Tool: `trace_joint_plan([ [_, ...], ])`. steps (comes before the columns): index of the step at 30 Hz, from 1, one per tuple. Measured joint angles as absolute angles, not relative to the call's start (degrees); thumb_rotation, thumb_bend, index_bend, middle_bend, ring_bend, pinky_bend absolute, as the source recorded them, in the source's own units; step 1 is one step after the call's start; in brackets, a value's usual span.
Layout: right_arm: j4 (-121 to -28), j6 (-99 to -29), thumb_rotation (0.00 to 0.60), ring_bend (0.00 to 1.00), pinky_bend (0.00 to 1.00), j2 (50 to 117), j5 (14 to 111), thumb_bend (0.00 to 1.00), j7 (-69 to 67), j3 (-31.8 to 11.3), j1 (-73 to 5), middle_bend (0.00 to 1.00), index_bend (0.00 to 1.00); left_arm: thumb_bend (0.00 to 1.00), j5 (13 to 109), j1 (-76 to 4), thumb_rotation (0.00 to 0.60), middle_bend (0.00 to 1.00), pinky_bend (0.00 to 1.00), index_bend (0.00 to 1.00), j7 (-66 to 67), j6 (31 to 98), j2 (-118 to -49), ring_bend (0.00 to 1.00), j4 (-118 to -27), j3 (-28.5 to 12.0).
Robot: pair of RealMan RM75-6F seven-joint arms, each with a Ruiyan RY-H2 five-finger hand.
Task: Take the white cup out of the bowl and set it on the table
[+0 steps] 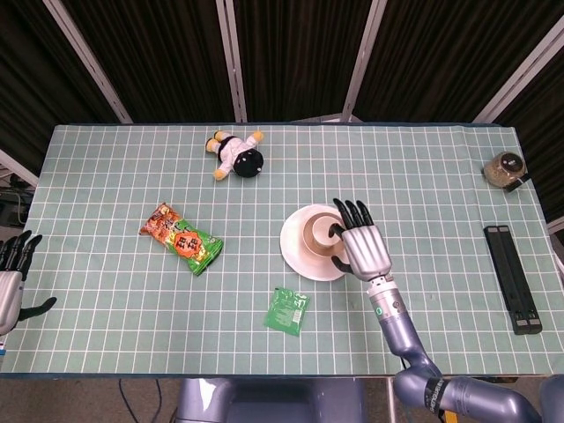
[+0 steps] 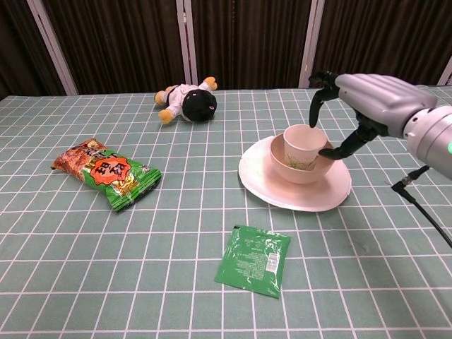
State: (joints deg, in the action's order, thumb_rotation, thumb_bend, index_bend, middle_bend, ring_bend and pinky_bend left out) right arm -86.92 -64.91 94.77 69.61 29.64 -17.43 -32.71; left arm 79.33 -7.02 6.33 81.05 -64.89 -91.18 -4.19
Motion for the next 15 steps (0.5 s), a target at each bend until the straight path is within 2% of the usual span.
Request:
trace_joint_plan([
  [5,-83.6,-64.2,0.6,0.0,0.0,97.3,68.0,0.19,30.0,-17.3,-34.1,0.0,0.47,0.0,79.1,-7.1,0.6,0.0,0.0,0.0,5.7,80.7,-64.8,0.0,-90.9,-4.2],
  [15,-78.3,-63.4,0.6,0.0,0.0,100.6,66.6,0.27,28.4,-17.4,-36.3,0.0,0.51,0.0,79.0,-7.1,0.6,0.0,0.0,0.0,5.1,80.6,-64.6,0.0,-90.8,-4.2],
])
